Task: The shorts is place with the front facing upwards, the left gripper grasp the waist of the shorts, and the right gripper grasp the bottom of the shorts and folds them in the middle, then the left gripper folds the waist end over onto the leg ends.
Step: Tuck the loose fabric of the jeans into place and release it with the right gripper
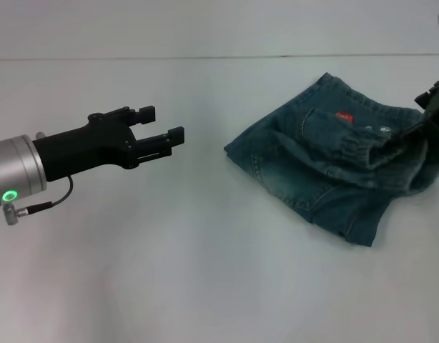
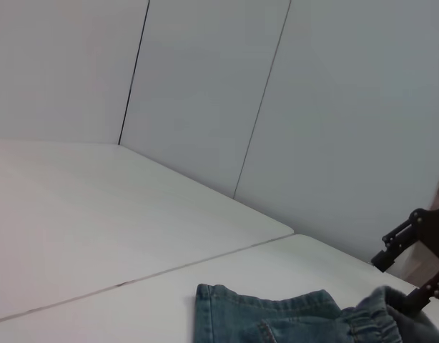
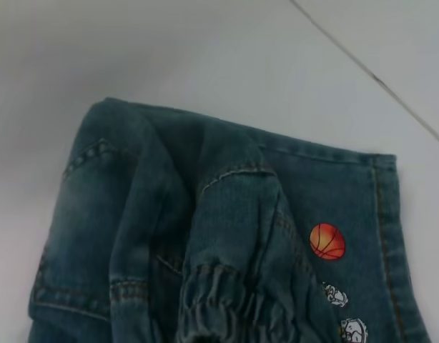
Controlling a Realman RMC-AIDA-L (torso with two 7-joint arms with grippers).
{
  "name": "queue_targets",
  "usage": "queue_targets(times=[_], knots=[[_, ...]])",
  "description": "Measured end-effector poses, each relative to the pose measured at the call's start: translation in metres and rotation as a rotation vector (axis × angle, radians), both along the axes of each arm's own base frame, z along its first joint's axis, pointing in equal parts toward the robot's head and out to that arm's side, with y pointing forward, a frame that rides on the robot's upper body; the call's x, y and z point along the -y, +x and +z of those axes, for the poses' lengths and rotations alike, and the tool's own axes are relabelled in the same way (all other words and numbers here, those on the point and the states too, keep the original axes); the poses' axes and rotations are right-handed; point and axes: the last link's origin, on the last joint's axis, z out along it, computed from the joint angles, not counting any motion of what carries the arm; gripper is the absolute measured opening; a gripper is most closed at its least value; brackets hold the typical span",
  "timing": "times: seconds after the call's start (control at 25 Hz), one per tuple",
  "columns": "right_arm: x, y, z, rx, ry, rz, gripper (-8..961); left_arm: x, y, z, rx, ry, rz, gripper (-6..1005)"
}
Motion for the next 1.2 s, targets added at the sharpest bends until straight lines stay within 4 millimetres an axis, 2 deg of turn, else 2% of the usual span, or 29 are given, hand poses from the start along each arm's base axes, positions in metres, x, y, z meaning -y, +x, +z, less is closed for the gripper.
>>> queue_targets(times=[0.2,0.48,1.2], knots=[[0.008,-0.012,0.000,0.036,-0.088,0.046,831,0.003,-0.004,0.003,0.011,0.006,0.016,783],[0.022,-0.020,-0.012,0.074,-0.240,0.067,832,0.007,-0.014,0.009,0.022,0.031,0.048,782],[0.025,-0.017,-0.041,0.145,-0.308,0.075,832,0.018,-0.029,0.025,0.065,0.073,0.075,782]])
